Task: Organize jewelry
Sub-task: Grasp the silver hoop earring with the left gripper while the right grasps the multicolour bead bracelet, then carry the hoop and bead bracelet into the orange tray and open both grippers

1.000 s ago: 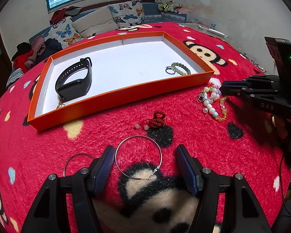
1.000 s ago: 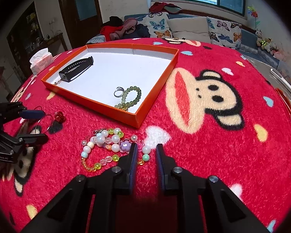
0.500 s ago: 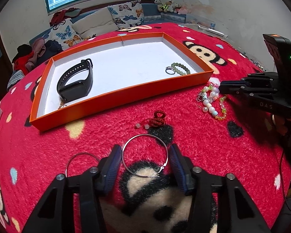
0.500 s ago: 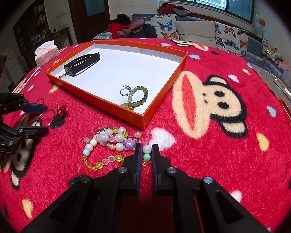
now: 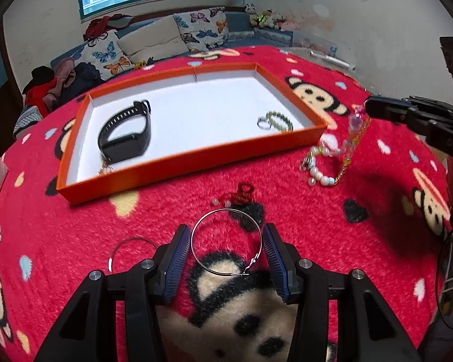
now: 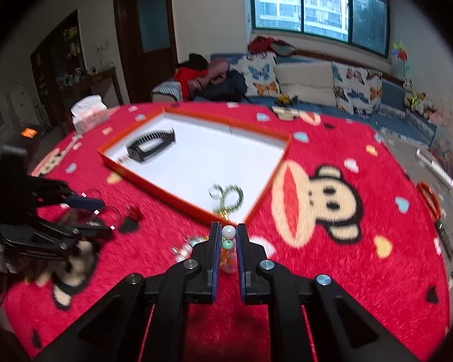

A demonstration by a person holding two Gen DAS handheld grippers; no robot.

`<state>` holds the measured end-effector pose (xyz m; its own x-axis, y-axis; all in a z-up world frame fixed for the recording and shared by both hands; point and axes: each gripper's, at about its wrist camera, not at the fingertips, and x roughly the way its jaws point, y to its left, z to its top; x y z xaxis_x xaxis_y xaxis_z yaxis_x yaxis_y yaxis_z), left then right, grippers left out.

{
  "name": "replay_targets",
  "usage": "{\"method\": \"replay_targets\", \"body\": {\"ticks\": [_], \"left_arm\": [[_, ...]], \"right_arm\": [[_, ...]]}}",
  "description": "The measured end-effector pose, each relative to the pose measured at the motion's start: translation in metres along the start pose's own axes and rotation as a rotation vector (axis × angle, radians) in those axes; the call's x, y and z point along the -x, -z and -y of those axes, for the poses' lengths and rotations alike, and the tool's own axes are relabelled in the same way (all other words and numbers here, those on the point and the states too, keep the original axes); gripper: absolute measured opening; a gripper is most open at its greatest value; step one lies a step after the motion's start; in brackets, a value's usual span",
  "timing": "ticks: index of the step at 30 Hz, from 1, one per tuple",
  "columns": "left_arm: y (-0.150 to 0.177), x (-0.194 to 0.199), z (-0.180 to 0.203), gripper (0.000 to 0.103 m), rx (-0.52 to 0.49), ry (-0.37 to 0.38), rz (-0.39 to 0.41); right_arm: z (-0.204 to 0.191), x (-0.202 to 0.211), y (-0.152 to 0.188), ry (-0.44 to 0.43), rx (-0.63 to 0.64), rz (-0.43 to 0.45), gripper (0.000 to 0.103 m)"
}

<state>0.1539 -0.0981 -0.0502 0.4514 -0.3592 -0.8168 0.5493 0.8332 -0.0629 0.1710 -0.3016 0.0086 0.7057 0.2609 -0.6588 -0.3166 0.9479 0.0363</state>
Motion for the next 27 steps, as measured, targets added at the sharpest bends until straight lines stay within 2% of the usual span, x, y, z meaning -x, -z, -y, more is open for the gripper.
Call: {"method": "replay_targets", "body": {"ticks": [5,9,14,20,27], "left_arm": [[-0.016,0.018,-0.004,0.052,0.008,-0.012,0.05],[-0.039,0.03,-0.01,0.052,0.009,-0.029,0.102],[-0.072,0.032,-0.019,0.052,0.009,-0.055,0.128],[-0.1,0.011,-0.032,0.052,0.023,-0.06,0.119],[-0.111,-0.025,-0.039,0.052,0.031,-0.062,0.071]], "right_arm": [[-0.006,0.016,-0.027,-0.015,0.021,0.066,0.012],[-0.009,0.024,-0.05,-0.014,0.036,0.113,0.012],[-0.008,0.021,-0.073,0.002,0.056,0.146,0.012],[-0.003,0.004,-0.091,0.009,0.064,0.155,0.012],[0.005,-0.033,-0.097,0.001,0.046,0.111,0.012]]}}
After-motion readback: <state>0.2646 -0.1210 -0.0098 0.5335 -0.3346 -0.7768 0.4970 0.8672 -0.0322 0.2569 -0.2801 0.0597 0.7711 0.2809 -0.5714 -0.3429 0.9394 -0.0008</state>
